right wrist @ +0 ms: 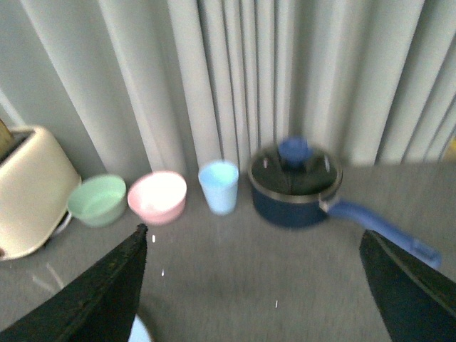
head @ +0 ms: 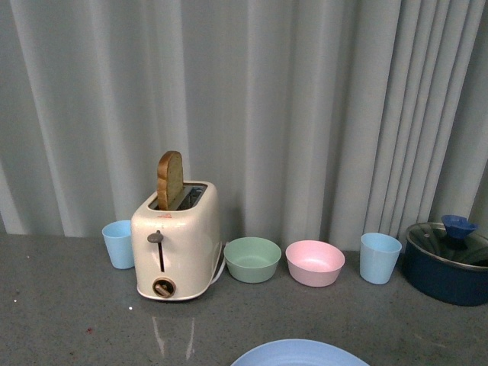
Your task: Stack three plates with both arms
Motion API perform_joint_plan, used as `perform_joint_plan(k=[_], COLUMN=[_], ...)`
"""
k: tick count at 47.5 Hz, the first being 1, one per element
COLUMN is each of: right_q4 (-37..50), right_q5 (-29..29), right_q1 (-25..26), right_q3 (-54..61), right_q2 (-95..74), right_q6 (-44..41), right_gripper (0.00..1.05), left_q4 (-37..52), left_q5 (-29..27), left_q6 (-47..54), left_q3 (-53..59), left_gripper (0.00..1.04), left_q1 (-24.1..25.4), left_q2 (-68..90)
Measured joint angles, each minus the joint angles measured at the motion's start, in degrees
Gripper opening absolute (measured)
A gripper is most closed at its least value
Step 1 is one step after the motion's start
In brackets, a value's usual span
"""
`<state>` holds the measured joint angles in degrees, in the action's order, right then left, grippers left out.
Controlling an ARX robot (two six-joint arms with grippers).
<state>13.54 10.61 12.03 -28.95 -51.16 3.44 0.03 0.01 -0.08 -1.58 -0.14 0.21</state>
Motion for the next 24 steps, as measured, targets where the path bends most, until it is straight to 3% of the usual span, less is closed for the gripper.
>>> perform_joint_plan(k=[3,16,19,24], right_q4=[4.4,1.4,1.4,1.4], right_q5=[-0.7,-4.6,-9.8,-10.2], right_q1=[-1.2,-5.7,-9.2,-11.7], right_q3=[4.2,14.4,16.7,19.4], right_q2=[5.8,21.9,23.6,25.8], right_q6=[-1.5,-3.1,-3.1,-3.4], right_gripper=[0.78,0.33,0.19,0.03], left_q4=[0.0,0.0,0.0,0.0], left_q5=[0.0,0.0,0.0,0.0], left_q6=[0.0,0.0,0.0,0.0], left_q3=[0.0,0.0,0.0,0.0], left_gripper=[0.98,0.98,0.98,0.98], left_q1=[0.0,0.0,0.0,0.0], left_q2=[0.0,0.0,0.0,0.0])
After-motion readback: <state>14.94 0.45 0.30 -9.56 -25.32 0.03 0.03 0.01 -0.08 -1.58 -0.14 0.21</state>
